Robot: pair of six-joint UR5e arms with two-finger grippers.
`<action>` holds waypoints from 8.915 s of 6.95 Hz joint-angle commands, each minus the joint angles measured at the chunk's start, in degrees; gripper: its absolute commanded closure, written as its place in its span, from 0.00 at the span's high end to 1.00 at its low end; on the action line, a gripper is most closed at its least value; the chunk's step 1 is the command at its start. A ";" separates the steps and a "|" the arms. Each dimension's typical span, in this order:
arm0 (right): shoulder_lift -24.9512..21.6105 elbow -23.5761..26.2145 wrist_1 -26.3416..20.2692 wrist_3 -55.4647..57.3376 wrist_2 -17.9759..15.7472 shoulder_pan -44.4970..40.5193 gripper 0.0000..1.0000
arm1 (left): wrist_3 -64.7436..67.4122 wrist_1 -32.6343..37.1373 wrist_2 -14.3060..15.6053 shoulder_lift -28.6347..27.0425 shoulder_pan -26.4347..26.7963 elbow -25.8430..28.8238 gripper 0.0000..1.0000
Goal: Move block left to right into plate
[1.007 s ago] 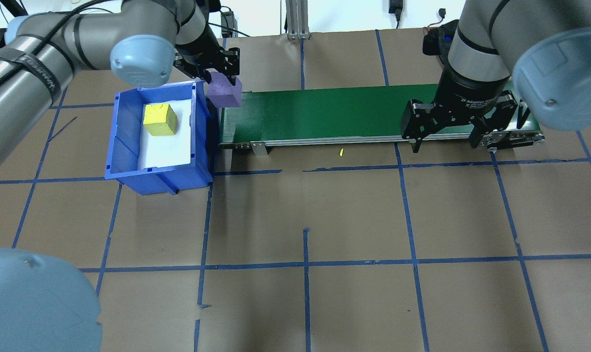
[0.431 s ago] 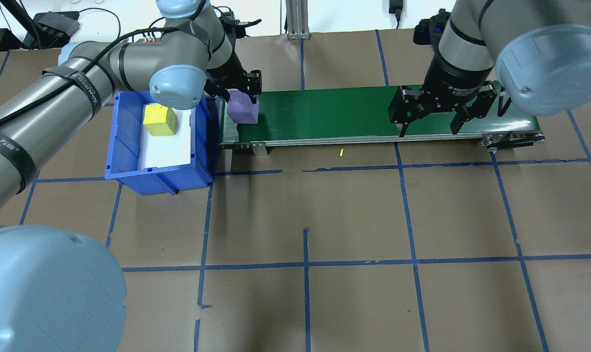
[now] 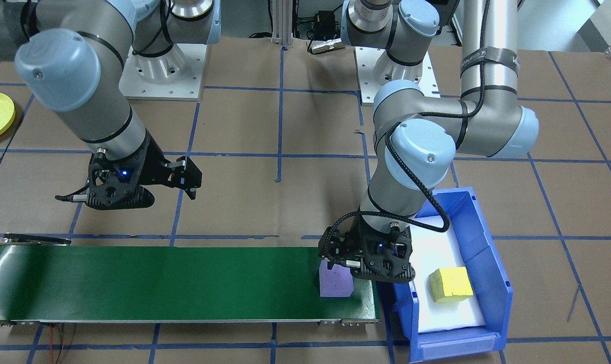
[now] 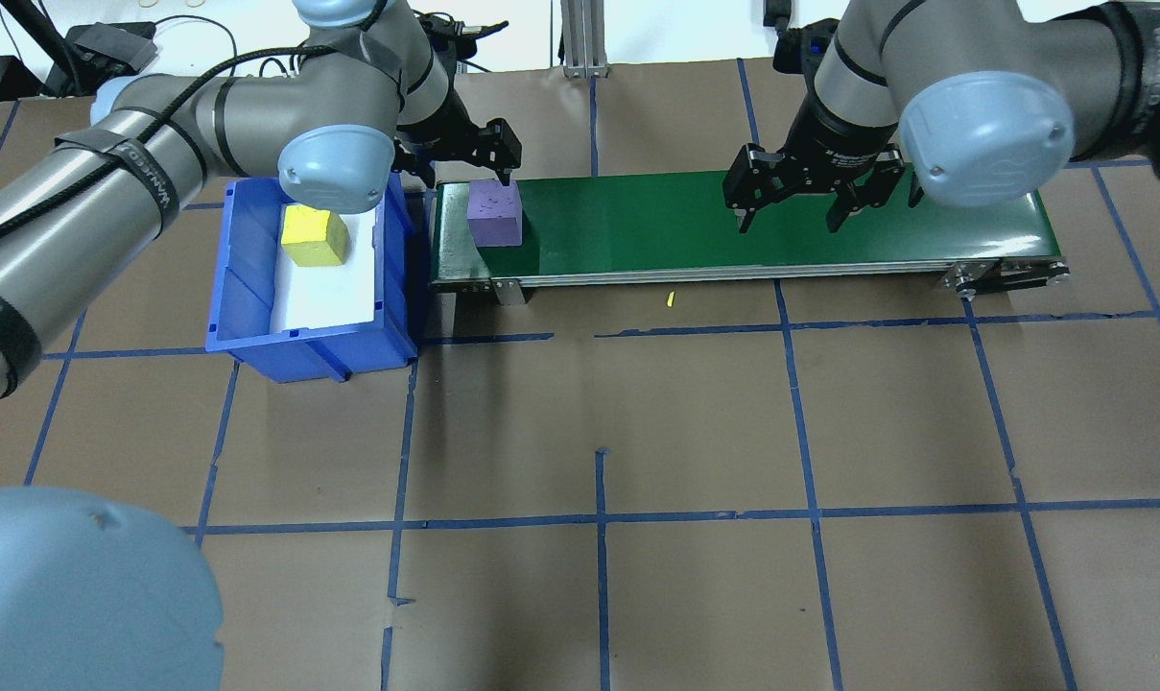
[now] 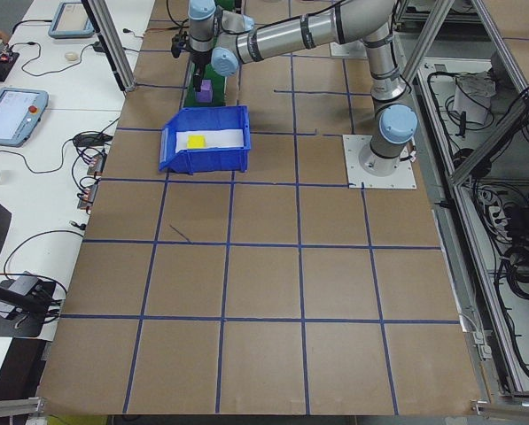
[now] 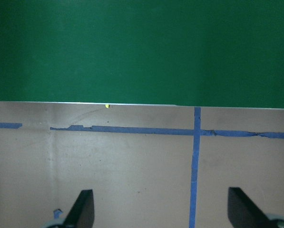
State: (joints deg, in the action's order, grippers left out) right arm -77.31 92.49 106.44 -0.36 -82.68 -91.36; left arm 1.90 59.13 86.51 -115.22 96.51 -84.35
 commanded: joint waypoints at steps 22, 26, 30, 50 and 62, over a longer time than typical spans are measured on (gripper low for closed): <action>14.20 -5.04 10.19 6.16 11.75 1.27 1.00 | 4.87 4.78 1.03 0.02 0.61 0.06 0.35; 14.81 -5.04 10.72 6.16 11.67 1.27 1.00 | 5.66 -3.40 1.20 -4.49 0.96 -0.89 0.58; 16.13 -4.61 11.59 6.07 11.06 1.27 1.00 | 5.23 -2.45 1.38 -0.21 0.96 -1.17 1.00; -1.61 9.20 6.33 -56.92 -9.34 47.93 1.00 | -3.04 38.08 5.25 28.47 -7.83 -1.69 1.00; 12.35 -2.23 9.22 4.18 11.50 6.37 1.00 | -3.30 37.73 5.42 28.56 -7.91 -1.78 1.00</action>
State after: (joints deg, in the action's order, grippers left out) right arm -65.37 90.43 115.45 7.49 -70.99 -84.94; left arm -1.36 96.87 91.90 -86.66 88.59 -86.13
